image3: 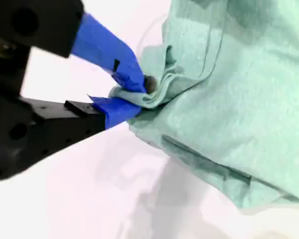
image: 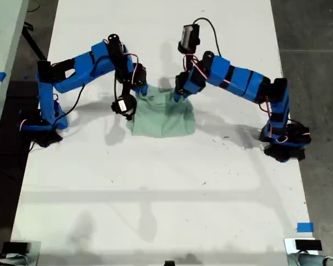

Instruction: Fold t-shirt

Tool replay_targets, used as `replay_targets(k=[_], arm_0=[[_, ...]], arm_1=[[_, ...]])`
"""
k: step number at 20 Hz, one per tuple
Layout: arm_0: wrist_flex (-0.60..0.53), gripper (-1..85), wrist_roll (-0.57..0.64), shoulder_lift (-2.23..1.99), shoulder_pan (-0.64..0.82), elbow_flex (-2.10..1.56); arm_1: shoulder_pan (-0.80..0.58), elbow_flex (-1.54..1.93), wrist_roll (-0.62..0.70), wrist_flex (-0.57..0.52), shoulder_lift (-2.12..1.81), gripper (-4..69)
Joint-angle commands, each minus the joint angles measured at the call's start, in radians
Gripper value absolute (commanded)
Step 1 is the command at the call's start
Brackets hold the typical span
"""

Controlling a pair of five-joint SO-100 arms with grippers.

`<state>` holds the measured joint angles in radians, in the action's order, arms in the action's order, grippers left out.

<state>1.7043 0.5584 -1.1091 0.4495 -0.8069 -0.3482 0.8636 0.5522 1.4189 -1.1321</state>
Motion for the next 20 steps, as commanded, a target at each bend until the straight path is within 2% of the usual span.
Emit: replay_targets(k=[1, 7, 11, 13, 14, 15, 16, 18, 20], arm_0=[[-0.015, 28.9, 0.017, -0.032, 0.071, 0.018], [0.028, 30.0, 0.074, -0.239, 0.21, -0.023], [0.046, 28.7, 0.074, -0.446, 0.219, -0.186], [-0.005, 27.0, 0.055, -0.598, 0.198, -0.382], [-0.057, 21.7, 0.052, -0.703, 0.181, -0.517], [-0.1, 15.7, 0.031, -0.813, 0.164, -0.66], [-0.14, 5.1, 0.006, -0.923, 0.147, -0.801], [-0.184, 0.4, -0.057, -1.14, 0.098, -1.052], [-0.218, 0.1, -0.135, -1.353, 0.032, -1.276]], arm_1=[[-0.075, -0.038, 0.046, 0.021, -0.025, 43.8], [-0.245, 0.032, 0.112, 0.152, -0.25, 33.0], [-0.328, 0.325, 0.124, 0.153, -0.575, 29.5], [-0.342, 0.535, 0.112, 0.141, -0.792, 26.6], [-0.341, 0.637, 0.1, 0.138, -0.902, 19.8], [-0.328, 0.736, 0.08, 0.137, -1.006, 9.2], [-0.307, 0.83, 0.048, 0.146, -1.097, 3.3], [-0.225, 1.006, -0.044, 0.153, -1.264, 1.5], [-0.137, 1.16, -0.143, 0.144, -1.408, 1.1]])
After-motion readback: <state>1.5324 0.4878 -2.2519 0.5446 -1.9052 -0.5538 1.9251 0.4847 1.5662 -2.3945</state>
